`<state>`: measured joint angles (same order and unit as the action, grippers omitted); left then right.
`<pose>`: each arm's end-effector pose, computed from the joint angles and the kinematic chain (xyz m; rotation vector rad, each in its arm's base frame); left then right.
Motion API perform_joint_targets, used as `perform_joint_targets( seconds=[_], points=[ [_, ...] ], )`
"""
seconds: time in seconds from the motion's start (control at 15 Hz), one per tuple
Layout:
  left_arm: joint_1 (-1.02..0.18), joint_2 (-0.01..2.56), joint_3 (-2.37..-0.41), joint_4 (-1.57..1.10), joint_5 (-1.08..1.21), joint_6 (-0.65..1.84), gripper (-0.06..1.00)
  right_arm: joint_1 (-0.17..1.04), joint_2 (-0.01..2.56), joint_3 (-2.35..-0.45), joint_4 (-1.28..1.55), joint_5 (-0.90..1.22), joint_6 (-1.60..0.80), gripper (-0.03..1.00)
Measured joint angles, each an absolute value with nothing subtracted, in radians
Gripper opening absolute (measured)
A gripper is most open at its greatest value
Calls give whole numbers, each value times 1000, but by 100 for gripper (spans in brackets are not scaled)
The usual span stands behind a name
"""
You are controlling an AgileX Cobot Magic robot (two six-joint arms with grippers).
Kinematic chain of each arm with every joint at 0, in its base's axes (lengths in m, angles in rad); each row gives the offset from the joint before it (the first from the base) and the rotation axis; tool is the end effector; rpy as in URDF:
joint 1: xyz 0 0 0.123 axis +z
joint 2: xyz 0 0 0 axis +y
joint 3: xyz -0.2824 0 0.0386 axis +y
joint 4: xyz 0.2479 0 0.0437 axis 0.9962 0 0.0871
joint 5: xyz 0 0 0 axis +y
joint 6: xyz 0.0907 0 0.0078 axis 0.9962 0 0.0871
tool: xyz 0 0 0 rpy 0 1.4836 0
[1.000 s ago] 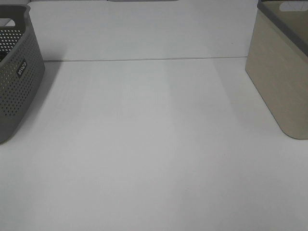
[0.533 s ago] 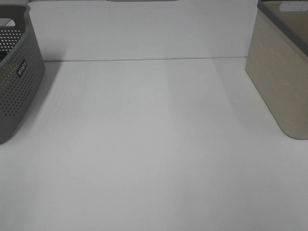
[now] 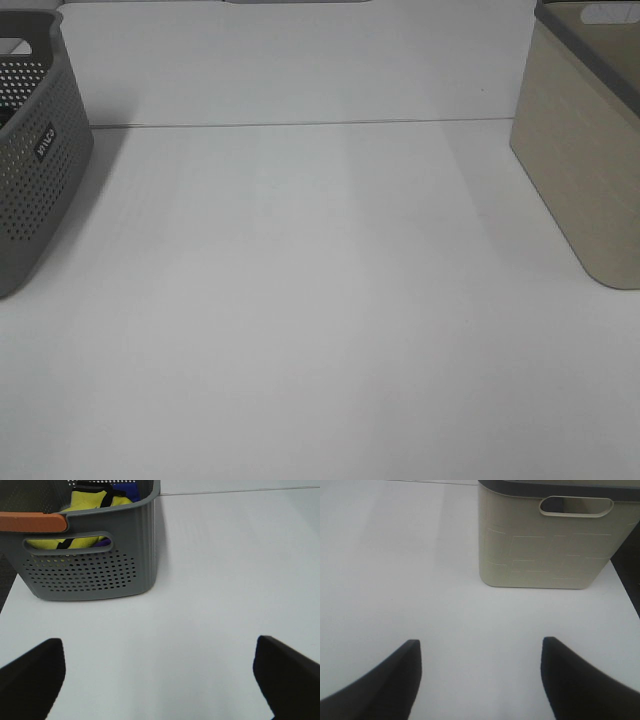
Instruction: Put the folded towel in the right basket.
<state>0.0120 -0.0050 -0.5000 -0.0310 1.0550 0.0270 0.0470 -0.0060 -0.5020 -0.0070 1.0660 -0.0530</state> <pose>-0.0054 -0.0025 0.2776 0.0167 2.0332 -0.0125 -0.0062 -0.0008 0.2773 -0.1017 2.0391 -0.0121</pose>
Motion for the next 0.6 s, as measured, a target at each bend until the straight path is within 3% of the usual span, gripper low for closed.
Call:
perform_joint_targets(
  seconds=[0.6],
  points=[
    [12,-5,-500,-31,1055,27,97,47,-6,-502,-7,1066,-53,65]
  ],
)
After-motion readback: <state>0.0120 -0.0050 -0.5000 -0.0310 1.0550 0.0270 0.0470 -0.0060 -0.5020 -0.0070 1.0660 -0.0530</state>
